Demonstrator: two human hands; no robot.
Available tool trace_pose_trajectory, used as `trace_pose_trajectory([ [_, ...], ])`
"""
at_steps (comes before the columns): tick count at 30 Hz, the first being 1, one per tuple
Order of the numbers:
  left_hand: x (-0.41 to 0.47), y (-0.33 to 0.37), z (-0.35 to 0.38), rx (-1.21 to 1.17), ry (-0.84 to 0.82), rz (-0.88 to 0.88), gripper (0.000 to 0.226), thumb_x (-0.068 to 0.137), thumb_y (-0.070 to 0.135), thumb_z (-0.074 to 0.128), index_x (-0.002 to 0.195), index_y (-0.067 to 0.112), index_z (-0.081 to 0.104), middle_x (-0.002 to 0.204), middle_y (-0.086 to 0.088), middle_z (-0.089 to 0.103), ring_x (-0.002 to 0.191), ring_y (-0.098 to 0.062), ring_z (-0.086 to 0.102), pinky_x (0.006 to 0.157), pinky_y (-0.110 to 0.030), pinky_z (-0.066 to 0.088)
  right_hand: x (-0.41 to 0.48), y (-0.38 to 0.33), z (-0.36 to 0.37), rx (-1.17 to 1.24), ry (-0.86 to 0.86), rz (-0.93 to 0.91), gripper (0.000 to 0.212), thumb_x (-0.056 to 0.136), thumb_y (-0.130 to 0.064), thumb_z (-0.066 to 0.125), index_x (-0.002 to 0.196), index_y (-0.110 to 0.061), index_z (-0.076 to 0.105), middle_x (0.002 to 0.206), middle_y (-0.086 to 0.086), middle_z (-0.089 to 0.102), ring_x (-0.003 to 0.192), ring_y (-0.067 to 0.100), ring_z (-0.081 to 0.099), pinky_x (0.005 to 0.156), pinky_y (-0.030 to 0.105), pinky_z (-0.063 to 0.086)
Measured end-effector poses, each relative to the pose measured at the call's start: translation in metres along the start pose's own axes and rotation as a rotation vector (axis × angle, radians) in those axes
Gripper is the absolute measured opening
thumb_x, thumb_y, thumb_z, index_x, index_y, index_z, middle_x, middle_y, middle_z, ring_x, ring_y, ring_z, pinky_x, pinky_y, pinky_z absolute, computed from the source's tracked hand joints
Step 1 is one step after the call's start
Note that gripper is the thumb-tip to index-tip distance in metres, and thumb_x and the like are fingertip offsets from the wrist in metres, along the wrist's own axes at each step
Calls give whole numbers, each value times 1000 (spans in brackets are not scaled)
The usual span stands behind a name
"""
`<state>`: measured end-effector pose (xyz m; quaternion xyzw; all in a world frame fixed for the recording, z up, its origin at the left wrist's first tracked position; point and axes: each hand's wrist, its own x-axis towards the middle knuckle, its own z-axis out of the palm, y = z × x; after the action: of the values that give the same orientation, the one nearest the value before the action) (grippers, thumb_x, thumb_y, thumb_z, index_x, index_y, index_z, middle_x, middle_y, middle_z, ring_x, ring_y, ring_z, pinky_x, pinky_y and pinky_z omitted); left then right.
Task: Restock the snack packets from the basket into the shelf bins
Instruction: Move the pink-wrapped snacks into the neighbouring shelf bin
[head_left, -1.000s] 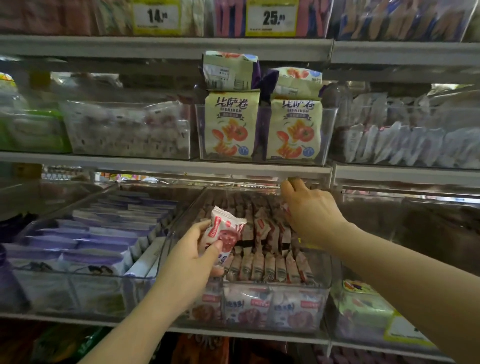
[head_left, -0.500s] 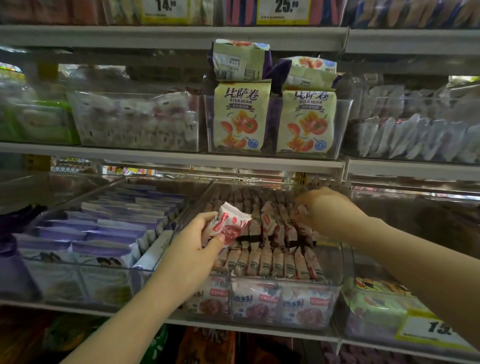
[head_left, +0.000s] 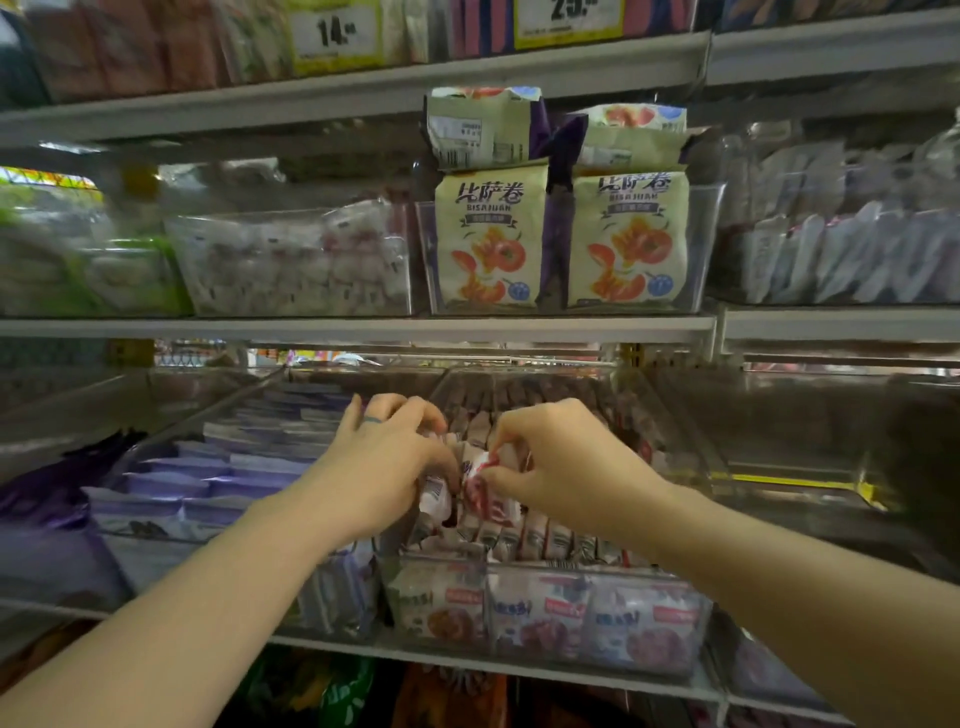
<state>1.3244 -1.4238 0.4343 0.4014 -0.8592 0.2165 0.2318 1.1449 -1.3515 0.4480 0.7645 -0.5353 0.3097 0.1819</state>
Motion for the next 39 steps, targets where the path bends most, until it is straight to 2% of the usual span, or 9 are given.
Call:
trace_pose_trajectory([
  [5,5,-2,6,152,14,-25,39,88,15,49,118,39,56,122,4,36,119,-24,28,116,-48,6,22,-9,37,87,-60,50,13,85,-24,64,90,-14,58,88,3,63,79,22,59,69,38,52],
  [9,-6,-7,3,87,-73,-54,52,89,18,44,138,37,40,138,11,47,136,-17,23,116,-52,-1,20,-8,47,112,-304,-37,51,82,-27,70,125,-14,45,118,4,55,95,18,53,74,26,43],
  [13,-25,-9,3,-78,-154,-50,62,88,48,22,149,37,20,153,13,33,145,-8,8,117,-46,-12,17,-7,55,72,-257,-65,44,86,-18,64,125,-13,44,118,9,57,95,19,53,74,28,43],
  [16,-30,-9,4,30,-191,-36,80,86,68,39,151,37,6,156,13,25,146,-9,1,116,-49,-11,19,-11,61,42,-250,-24,65,83,-19,68,136,-7,33,120,15,58,103,29,58,78,37,50],
  [20,-22,-3,5,140,-97,2,82,86,51,58,150,38,8,148,13,41,146,-14,12,115,-51,-10,18,-6,31,-26,-361,-16,67,81,-27,72,137,-21,36,123,1,60,104,18,59,87,34,54],
  [26,-19,-2,16,267,-71,249,75,94,33,57,148,44,6,151,4,35,137,-18,36,115,-44,-10,2,52,-34,-675,-461,32,46,85,-35,60,129,-26,49,119,-1,59,104,21,59,85,38,54],
  [30,-15,0,18,327,-69,353,69,95,24,56,147,43,15,156,-7,25,131,-24,45,117,-45,7,8,75,-33,-604,-518,140,61,87,-33,63,143,-33,37,129,2,56,109,22,58,86,29,51],
  [33,-10,0,19,405,-99,382,65,91,10,58,146,29,29,157,-13,20,129,-30,47,116,-50,12,17,78,-30,-511,-478,126,50,86,-33,67,134,-28,51,119,0,62,99,18,61,79,25,51],
  [39,1,1,20,432,-73,291,61,88,3,55,142,25,39,154,-6,31,122,-26,53,119,-46,7,25,73,-20,-492,-536,201,47,92,-31,61,136,-20,48,121,7,61,100,25,62,87,37,55],
])
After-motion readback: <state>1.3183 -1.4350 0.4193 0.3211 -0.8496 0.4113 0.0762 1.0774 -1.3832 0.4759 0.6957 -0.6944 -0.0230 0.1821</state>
